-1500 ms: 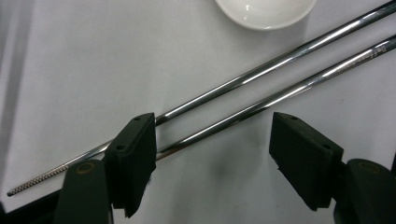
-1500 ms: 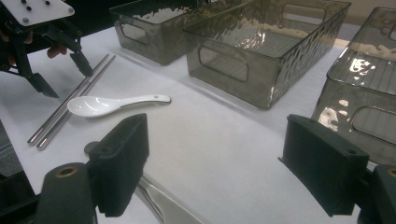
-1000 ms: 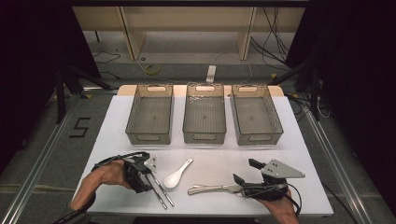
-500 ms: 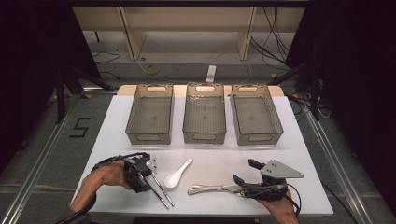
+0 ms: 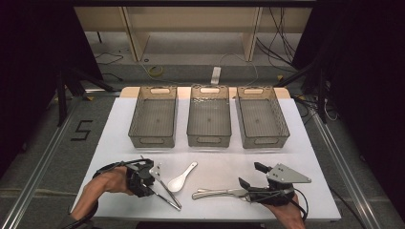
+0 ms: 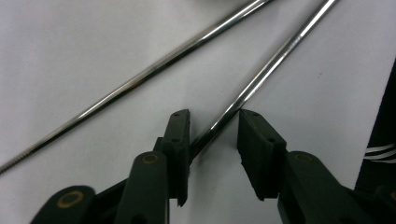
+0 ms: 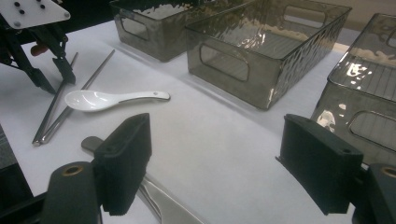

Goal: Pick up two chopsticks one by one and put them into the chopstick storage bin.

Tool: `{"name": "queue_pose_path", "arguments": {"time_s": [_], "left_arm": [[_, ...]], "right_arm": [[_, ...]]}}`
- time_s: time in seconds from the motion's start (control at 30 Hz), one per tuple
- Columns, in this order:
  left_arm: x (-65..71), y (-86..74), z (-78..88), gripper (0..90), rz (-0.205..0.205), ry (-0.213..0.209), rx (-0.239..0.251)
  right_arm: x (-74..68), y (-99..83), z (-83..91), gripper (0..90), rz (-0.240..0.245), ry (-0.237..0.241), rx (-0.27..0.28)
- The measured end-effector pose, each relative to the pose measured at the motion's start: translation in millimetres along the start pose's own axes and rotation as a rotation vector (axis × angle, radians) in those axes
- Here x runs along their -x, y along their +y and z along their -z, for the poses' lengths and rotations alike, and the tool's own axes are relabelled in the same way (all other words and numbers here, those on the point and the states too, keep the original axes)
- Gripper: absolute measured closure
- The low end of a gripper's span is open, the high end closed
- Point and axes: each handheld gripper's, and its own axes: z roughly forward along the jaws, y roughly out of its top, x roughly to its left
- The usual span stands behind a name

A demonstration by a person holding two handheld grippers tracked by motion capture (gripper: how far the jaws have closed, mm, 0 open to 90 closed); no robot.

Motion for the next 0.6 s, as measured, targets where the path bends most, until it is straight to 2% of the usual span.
{"name": "queue_pose_path", "arguments": {"time_s": [0.6], "left_arm": [[6.7,0.4,0.8,77.7,-0.069,-0.010,-0.006]], "right_arm": [[-0.4,0.1,-0.5,26.0,0.014,-0.007,-0.010]]}}
